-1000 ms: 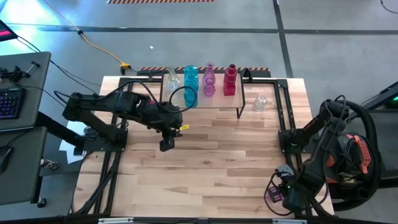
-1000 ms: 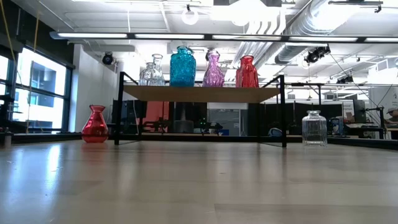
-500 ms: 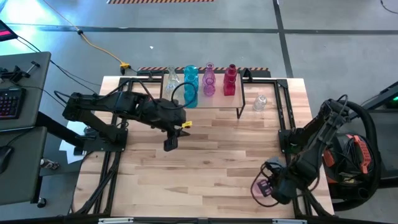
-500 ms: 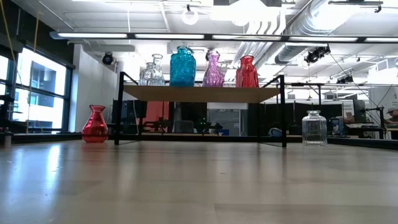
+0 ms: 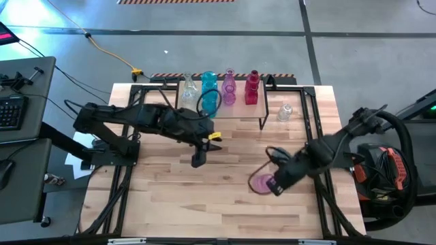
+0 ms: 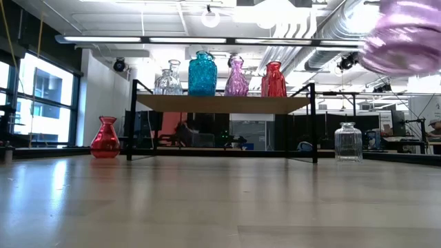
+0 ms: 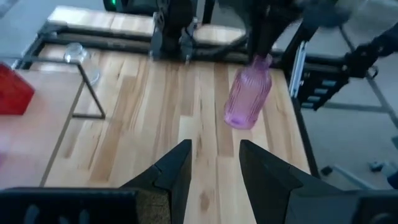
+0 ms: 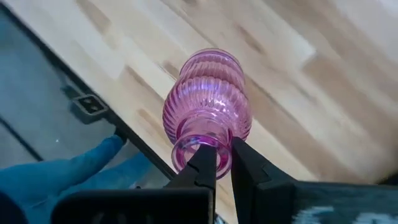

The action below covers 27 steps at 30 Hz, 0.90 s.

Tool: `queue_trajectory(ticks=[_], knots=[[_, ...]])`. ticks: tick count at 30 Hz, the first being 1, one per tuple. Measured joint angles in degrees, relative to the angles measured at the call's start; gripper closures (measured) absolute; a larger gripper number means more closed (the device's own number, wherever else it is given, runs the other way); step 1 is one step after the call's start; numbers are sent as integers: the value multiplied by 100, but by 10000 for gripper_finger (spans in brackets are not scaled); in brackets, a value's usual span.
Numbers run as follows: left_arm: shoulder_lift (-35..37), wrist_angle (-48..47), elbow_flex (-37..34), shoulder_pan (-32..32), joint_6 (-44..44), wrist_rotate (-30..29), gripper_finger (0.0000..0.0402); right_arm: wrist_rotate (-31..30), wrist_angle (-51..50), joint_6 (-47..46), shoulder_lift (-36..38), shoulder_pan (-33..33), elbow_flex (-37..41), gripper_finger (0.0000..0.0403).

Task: Sort vases onto shelf
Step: Put the purple flower vase on the shelf aligned with the other purple flower vases

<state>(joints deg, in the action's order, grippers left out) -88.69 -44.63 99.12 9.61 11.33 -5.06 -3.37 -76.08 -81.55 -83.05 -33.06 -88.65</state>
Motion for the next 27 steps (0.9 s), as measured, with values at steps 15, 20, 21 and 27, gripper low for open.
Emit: queue_trajectory(ticks=[15,20,21,27], knots=[[-942,1068,-5,0,103,-2,275,347,-180,3135,2,1749,-1457,400],[-1070,1478,-9,-39,161,3,275,638,-259,3667,-19,2093,-1457,400],[-1103,1635,-7,-63,189,11,275,695,-257,3739,-25,2148,-1457,400],[-1188,2061,-1,-165,204,160,275,913,-221,4141,-180,2409,-1459,400]])
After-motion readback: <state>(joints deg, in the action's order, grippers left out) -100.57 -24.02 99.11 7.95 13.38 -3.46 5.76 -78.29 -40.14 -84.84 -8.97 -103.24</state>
